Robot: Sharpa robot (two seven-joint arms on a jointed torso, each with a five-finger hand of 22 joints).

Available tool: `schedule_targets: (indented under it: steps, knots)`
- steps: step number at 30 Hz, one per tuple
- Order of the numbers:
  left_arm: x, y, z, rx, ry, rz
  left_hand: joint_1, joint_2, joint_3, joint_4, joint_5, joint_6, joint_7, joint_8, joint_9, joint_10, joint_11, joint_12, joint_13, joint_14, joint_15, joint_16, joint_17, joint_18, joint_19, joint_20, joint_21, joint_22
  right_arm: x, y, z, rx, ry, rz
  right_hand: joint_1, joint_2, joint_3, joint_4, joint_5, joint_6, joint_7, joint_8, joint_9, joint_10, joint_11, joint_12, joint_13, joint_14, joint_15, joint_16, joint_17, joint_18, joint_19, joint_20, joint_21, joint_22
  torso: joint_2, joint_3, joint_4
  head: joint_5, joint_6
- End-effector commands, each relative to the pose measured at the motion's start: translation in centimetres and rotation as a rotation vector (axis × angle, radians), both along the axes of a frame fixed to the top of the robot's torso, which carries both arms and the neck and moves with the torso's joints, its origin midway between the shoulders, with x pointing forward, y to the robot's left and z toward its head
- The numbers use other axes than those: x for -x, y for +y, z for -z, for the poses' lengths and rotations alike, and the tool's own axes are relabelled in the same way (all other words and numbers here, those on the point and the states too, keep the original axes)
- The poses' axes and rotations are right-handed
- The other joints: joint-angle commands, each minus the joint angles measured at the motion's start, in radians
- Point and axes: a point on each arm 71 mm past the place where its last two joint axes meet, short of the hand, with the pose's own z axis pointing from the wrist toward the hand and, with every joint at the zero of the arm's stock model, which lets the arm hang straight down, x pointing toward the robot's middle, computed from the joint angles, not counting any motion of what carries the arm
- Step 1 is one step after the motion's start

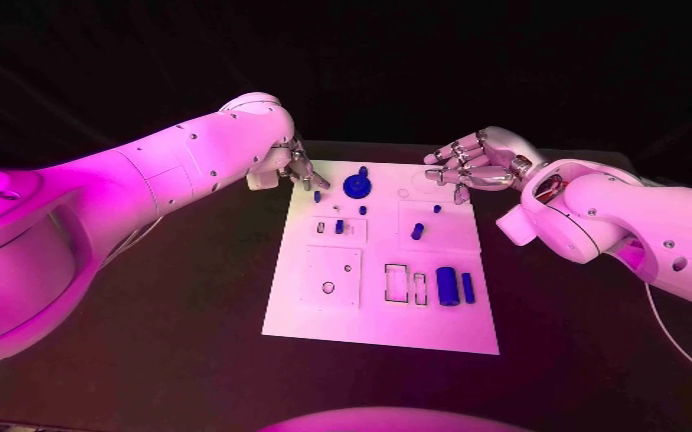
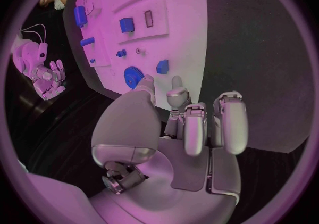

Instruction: Assemble the parts on the task board

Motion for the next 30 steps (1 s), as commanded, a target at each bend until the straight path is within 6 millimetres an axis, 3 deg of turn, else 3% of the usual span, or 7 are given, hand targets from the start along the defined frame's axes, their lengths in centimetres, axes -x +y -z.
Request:
schedule_targets:
  steps: [1,30]
  knots:
    - [0.01,-0.41,0.07,0.001,0.005,0.043,0.003,0.008,-0.007,0.000,0.001,0.012,-0.001,-0.004,-0.002,0.006,-0.002,0.011,0.005,0.104,0.006,0.002,0.263,0.004,0.018,0.007,0.009,0.100,0.06,0.21,0.01,0.001,-0.005,-0.020,-0.007,0.006,-0.003,-0.002,0.006,-0.009,0.000,-0.003,0.001,-0.002,0.001,0.003,-0.001,-0.004,-0.002,-0.004,0.001,0.006,0.005,0.001,-0.003,-0.001,-0.001,0.0012,0.0008,0.000,-0.002]
    - [0.34,-0.70,0.45,-0.012,0.063,0.068,0.047,0.040,-0.024,-0.013,0.002,0.059,-0.020,0.020,0.002,0.029,-0.018,0.033,0.026,0.104,-0.007,0.002,0.263,-0.001,0.029,-0.004,0.024,0.120,0.00,0.36,0.16,0.001,0.000,-0.023,-0.006,0.007,-0.003,-0.002,0.010,-0.009,0.000,-0.003,0.001,-0.003,0.001,0.003,-0.002,-0.004,-0.002,-0.005,0.002,0.006,0.006,0.001,-0.004,-0.002,-0.001,0.0011,0.0003,0.004,-0.006]
